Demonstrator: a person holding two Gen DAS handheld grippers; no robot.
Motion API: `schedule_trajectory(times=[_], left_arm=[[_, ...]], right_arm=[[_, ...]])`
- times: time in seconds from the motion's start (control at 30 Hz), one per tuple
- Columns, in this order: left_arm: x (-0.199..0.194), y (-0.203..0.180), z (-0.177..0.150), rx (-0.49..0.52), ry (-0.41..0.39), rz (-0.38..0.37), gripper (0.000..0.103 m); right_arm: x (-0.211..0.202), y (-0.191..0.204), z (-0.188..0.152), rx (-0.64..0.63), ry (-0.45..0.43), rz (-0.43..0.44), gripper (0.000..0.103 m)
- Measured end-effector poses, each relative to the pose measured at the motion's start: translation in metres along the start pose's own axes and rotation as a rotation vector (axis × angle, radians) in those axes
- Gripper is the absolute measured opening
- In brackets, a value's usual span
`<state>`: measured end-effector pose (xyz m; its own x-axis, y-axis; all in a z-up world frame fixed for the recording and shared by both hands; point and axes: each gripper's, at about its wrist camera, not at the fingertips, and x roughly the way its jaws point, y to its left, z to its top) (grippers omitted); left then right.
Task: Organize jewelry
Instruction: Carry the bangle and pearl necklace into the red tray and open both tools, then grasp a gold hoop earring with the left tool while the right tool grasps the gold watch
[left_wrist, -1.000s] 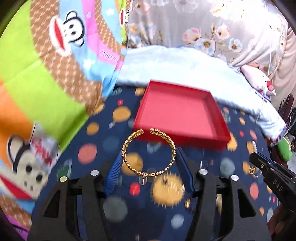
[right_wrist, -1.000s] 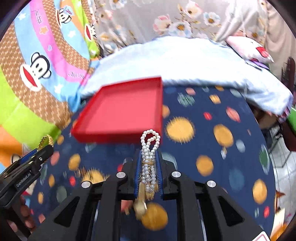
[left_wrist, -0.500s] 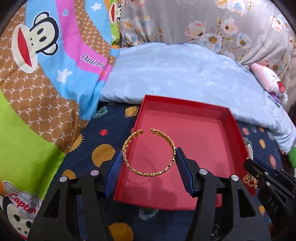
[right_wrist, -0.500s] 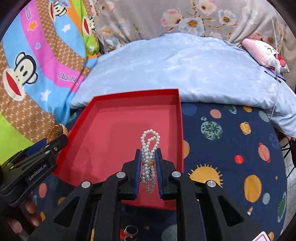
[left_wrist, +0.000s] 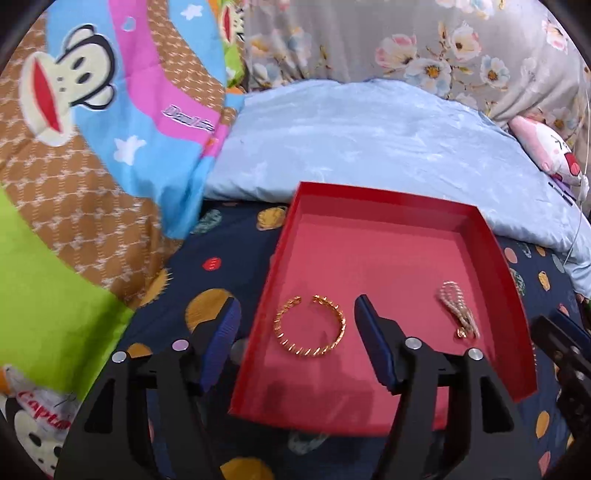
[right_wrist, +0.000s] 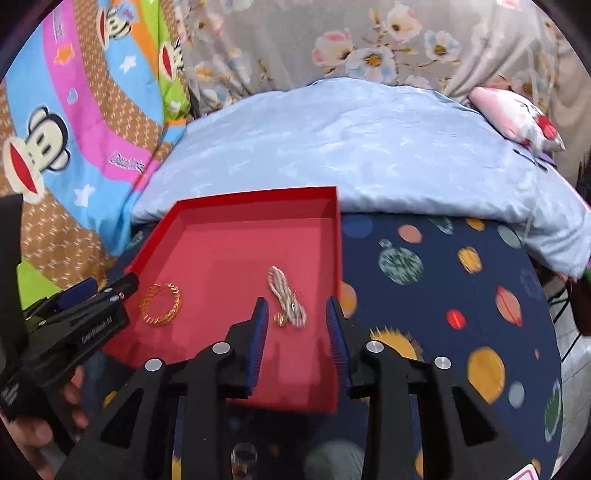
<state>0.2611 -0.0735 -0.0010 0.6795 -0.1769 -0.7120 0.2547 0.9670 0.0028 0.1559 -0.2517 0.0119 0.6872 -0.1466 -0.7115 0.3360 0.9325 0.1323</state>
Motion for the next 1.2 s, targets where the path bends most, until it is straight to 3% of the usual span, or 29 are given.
schedule_trajectory(times=[0.17,0.33,0.5,0.63,0.8,1.2], left_arm=[[-0.038,0.019,-0.023,-0.043,-0.01,-0.005,0.063],[-0.073,0.037,-0.072,-0.026,0.003,0.047,0.066],[-0.09,0.057,-0.118,-0.081,0.067,0.05,0.066],[-0.097,0.06,-0.144,-0.059,0.09,0.06,0.066],[-0.095,0.058,-0.157,-0.041,0.106,0.059,0.066],[-0.087,0.052,-0.159,-0.024,0.119,0.049,0.066]], right_arm=[[-0.048,-0.014,-0.037,0.012,0.001,0.004,0.032],[-0.079,-0.021,-0.083,0.033,0.043,0.02,0.033],[-0.085,-0.015,-0.129,0.018,0.115,0.028,0.033],[-0.084,-0.004,-0.157,-0.025,0.157,0.022,0.033],[-0.078,0.009,-0.171,-0.065,0.175,0.021,0.033],[-0.055,0.016,-0.17,-0.083,0.192,-0.002,0.03]])
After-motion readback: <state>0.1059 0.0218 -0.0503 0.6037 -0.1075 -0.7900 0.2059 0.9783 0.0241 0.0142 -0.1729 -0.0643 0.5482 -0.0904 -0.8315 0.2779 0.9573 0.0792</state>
